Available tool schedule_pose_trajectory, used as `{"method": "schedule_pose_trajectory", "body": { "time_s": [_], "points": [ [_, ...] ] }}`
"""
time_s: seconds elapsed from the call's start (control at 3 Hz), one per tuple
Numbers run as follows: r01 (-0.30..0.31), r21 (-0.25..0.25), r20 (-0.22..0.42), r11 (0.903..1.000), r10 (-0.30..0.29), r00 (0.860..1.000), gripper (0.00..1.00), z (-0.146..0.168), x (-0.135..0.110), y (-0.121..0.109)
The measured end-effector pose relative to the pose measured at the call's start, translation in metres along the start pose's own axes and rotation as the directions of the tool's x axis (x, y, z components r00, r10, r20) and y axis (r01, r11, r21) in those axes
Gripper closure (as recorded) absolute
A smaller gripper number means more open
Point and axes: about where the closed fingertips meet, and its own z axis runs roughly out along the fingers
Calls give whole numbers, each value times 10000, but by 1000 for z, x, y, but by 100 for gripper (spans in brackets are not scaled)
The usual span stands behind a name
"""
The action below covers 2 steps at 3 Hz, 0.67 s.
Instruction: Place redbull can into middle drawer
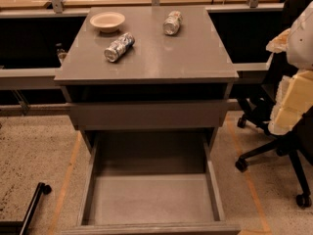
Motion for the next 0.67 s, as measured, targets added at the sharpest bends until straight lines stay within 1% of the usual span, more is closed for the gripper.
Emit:
{"method": "schedule_pose_trajectory", "body": {
  "time_s": [0.33,0.67],
  "points": [
    [0,2,1,10000,0,10000,0,0,0,0],
    [-396,86,663,9992,390,9970,0,-2,0,-18]
  ]
}}
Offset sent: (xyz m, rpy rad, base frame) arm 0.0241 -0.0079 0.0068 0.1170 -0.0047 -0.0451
